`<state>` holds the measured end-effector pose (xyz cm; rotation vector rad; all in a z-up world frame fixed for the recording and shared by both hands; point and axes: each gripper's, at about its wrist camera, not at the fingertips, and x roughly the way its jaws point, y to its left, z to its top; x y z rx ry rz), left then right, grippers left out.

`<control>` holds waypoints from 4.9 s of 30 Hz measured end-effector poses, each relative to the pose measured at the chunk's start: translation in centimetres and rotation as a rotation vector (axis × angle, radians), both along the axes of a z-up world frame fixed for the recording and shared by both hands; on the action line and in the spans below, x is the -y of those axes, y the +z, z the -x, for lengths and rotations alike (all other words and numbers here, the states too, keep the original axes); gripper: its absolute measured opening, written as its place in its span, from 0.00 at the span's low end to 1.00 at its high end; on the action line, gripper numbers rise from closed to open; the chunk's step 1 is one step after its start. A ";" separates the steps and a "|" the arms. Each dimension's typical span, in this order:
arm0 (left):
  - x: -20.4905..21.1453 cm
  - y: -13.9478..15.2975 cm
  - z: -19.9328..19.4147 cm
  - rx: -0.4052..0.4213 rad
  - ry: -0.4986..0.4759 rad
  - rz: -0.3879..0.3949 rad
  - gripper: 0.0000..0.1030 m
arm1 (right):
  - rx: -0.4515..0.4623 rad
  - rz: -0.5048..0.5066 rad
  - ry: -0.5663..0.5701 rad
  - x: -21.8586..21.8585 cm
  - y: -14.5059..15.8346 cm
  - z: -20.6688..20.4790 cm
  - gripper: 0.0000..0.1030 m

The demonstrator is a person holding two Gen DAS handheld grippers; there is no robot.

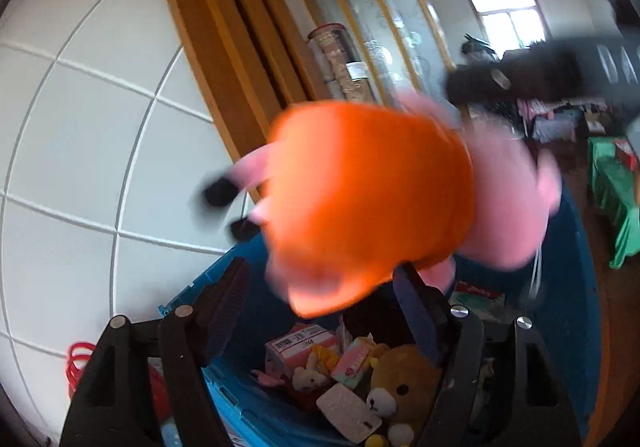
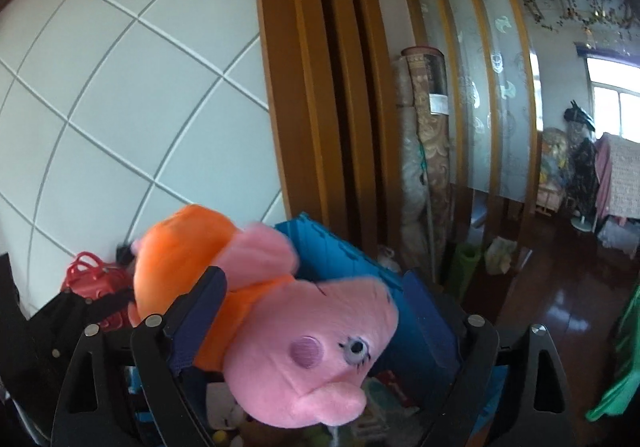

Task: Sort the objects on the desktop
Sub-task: 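Open the right gripper to drop the pig plush into the crate, then withdraw both grippers from the crate back over the table pile, then lower the left gripper onto the white medicine box and grasp it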

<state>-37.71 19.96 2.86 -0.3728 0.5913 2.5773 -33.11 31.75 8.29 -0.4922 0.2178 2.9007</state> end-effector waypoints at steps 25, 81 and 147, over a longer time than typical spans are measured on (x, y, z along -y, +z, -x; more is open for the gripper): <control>3.8 4.0 -6.6 -0.153 0.271 -0.157 0.95 | -0.132 -0.149 -0.046 2.0 -0.3 -9.7 0.97; 40.9 -5.6 -14.4 -0.023 0.756 -0.164 0.95 | -0.007 -0.119 0.339 32.2 -5.9 -8.5 0.99; 43.3 -38.3 -22.2 0.666 -0.151 0.211 0.81 | 0.761 -0.326 1.002 46.0 -42.4 -3.0 0.32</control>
